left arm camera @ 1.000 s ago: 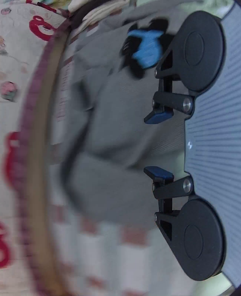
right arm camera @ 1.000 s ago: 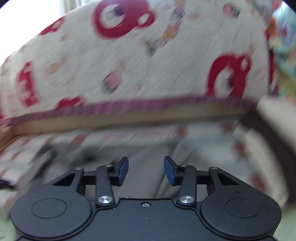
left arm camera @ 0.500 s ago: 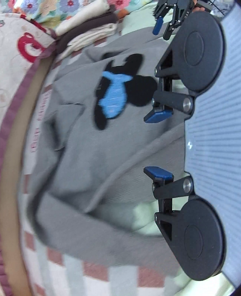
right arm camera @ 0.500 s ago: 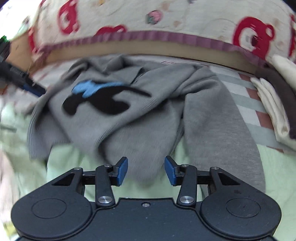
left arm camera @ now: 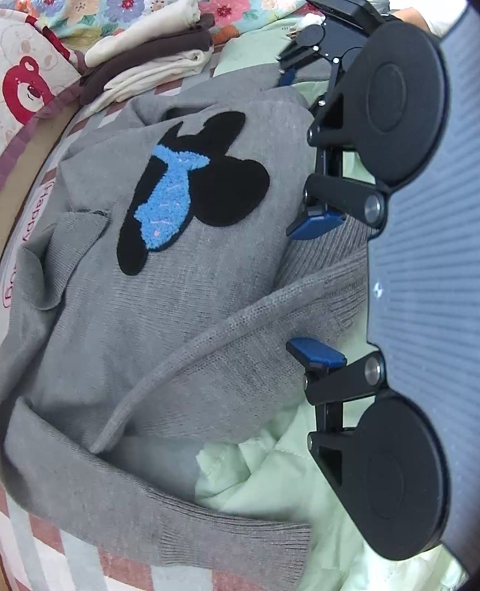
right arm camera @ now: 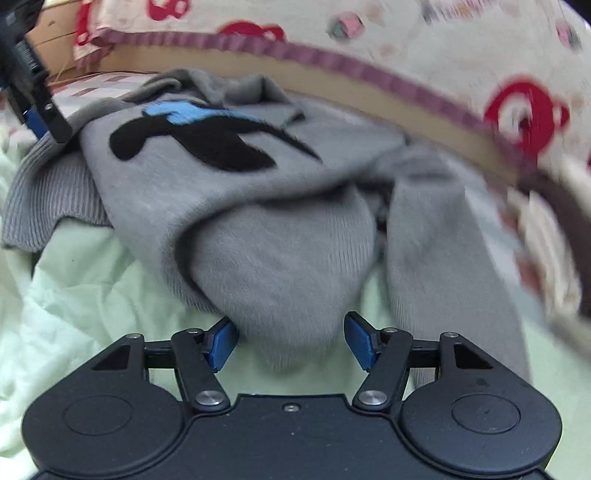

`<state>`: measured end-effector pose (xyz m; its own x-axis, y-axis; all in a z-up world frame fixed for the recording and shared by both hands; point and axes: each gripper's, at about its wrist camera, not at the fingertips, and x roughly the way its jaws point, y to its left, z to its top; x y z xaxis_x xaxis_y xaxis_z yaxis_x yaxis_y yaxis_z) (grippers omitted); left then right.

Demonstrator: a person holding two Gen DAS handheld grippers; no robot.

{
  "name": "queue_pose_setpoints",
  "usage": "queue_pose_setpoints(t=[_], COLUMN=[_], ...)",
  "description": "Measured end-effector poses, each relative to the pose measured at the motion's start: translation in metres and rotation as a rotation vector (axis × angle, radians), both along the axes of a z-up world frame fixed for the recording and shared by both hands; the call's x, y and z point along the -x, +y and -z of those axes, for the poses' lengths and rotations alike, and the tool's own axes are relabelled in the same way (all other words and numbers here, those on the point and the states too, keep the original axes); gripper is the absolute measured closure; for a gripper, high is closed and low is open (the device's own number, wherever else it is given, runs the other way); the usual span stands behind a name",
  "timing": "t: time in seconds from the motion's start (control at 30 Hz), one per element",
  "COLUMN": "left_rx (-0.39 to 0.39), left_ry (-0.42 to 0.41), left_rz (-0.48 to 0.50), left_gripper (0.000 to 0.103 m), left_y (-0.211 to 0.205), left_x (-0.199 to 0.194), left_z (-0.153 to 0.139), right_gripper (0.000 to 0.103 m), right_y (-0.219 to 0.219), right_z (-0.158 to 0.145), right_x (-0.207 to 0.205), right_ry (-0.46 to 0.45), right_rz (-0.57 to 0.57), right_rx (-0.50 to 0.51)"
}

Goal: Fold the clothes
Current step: 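Lower the sweater onto the bed and open both grippers, then grasp the sweater hem with the right gripper while the left gripper grasps it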

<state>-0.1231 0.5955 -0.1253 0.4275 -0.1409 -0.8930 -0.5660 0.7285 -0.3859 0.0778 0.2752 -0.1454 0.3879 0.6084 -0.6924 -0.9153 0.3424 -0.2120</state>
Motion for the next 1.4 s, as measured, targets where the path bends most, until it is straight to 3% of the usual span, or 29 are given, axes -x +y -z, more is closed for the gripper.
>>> queue_pose_setpoints(t=[0.07,0.13,0.27,0.33,0.37,0.4,0.57,0.63,0.67,0.73,0.77,0.93,1.0,1.03,1.1,1.2,1.23,1.27,1.3,1.33,1.4], left_rx=[0.004,0.011,0.039,0.032,0.006,-0.012,-0.088,-0.093,-0.085,-0.06,-0.048,-0.024,0.037,0.076,0.125,0.14,0.136,0.125,0.104,0.065,-0.033], left_ry=[0.019,0.046,0.059,0.061,0.085,0.097,0.074,0.055,0.049,0.04,0.036,0.047,0.039,0.028,0.013,0.012,0.023,0.042,0.064,0.085,0.084], left_rz=[0.008,0.009,-0.02,-0.043,-0.057,-0.071,-0.082,-0.072,-0.073,-0.083,-0.087,-0.07,-0.099,-0.122,-0.144,-0.141,-0.142,-0.144,-0.14,-0.122,-0.056], left_gripper=[0.04,0.032,0.033,0.058,0.097,0.097,0.097,0.096,0.095,0.093,0.09,0.085,0.069,0.067,0.066,0.07,0.071,0.082,0.093,0.096,0.097], left_y=[-0.001,-0.003,0.0,0.004,0.006,0.009,0.014,0.015,0.016,0.019,0.021,0.024,0.029,0.034,0.041,0.047,0.048,0.049,0.048,0.046,0.034], left_x=[-0.002,-0.004,-0.002,0.001,0.002,0.004,0.008,0.007,0.007,0.006,0.005,-0.003,-0.003,0.0,0.004,0.005,0.003,0.001,-0.003,-0.006,-0.007], left_z=[0.006,0.012,0.02,0.022,0.022,0.021,0.011,0.009,0.009,0.011,0.012,0.024,0.03,0.033,0.036,0.038,0.038,0.039,0.039,0.036,0.018], right_gripper=[0.056,0.073,0.077,0.077,0.077,0.077,0.075,0.066,0.064,0.048,0.045,0.037,0.037,0.035,0.028,0.028,0.034,0.046,0.083,0.088,0.089], right_y=[0.002,0.009,0.025,0.035,0.042,0.049,0.096,0.107,0.107,0.101,0.095,0.068,0.058,0.054,0.056,0.063,0.067,0.071,0.077,0.082,0.08], right_z=[-0.007,-0.022,-0.057,-0.074,-0.08,-0.083,-0.066,-0.06,-0.06,-0.059,-0.057,-0.034,-0.027,-0.025,-0.025,-0.02,-0.017,-0.013,-0.011,-0.01,-0.021], right_x=[0.003,-0.001,-0.032,-0.054,-0.068,-0.081,-0.142,-0.145,-0.142,-0.138,-0.138,-0.136,-0.132,-0.129,-0.12,-0.113,-0.113,-0.113,-0.112,-0.11,-0.101], right_ry=[-0.07,-0.08,-0.001,0.06,0.094,0.129,0.296,0.308,0.323,0.38,0.396,0.414,0.412,0.402,0.352,0.312,0.318,0.333,0.351,0.366,0.389], right_rz=[-0.038,-0.035,0.041,0.101,0.136,0.169,0.254,0.268,0.277,0.258,0.245,0.24,0.223,0.207,0.157,0.095,0.08,0.069,0.059,0.051,0.048], right_rx=[-0.072,-0.132,-0.254,-0.322,-0.346,-0.363,-0.312,-0.262,-0.265,-0.288,-0.291,-0.271,-0.287,-0.3,-0.293,-0.274,-0.267,-0.262,-0.239,-0.22,-0.249])
